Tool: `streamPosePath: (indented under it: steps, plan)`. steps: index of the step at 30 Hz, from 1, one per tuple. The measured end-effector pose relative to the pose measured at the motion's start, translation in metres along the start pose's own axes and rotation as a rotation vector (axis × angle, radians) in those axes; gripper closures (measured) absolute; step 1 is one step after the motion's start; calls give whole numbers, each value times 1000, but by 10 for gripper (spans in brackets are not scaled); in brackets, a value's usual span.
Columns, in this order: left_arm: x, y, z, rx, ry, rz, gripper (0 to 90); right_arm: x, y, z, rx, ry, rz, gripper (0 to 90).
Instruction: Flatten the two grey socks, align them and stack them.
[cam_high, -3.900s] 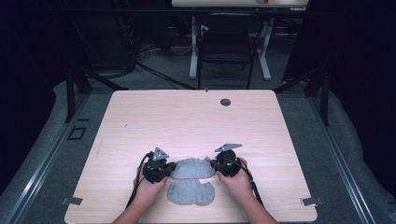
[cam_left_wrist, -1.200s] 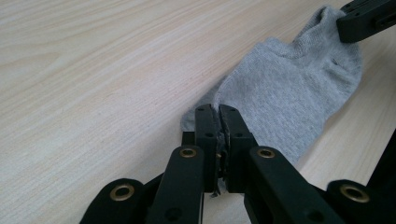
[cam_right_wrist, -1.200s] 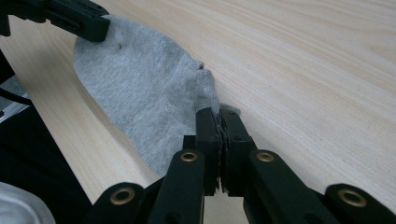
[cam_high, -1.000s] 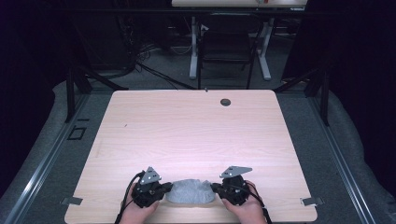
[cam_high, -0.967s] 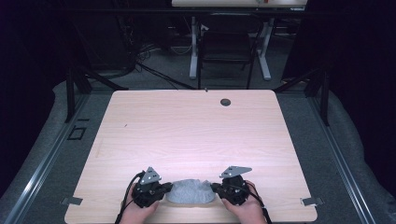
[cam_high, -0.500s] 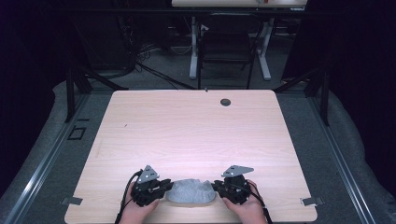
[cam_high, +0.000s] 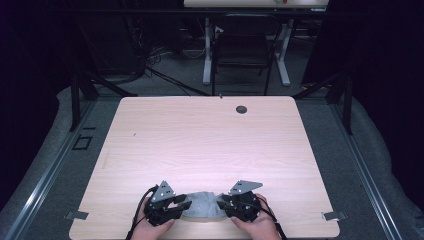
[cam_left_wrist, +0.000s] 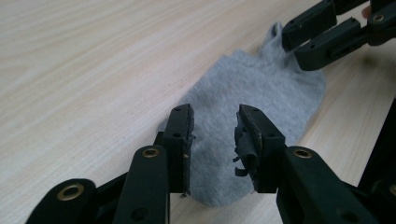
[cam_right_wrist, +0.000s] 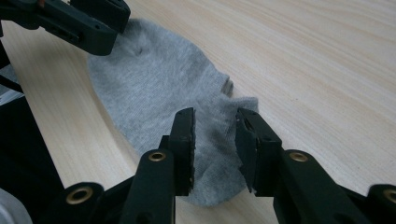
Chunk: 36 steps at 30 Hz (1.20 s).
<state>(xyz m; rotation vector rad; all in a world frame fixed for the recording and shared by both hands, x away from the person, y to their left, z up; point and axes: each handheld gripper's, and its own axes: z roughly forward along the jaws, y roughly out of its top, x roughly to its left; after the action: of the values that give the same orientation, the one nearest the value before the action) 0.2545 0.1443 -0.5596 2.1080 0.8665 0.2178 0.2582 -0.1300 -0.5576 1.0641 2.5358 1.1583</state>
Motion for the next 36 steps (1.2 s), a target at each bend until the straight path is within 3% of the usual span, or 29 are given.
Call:
streamPosePath:
  steps: [8,20,21,24,36]
  plan:
    - [3,-9,9,49,2,16,627,-2,-6,7,42,-15,-8,670]
    - [12,-7,16,22,11,-13,620,-11,-3,15,47,-21,16,683]
    - [14,-6,17,24,17,0,620,-12,-1,15,53,-25,11,684]
    - [17,-4,19,20,24,-24,620,-16,2,18,48,-25,16,683]
    - [23,1,24,-1,23,-15,593,-24,5,22,17,-33,24,650]
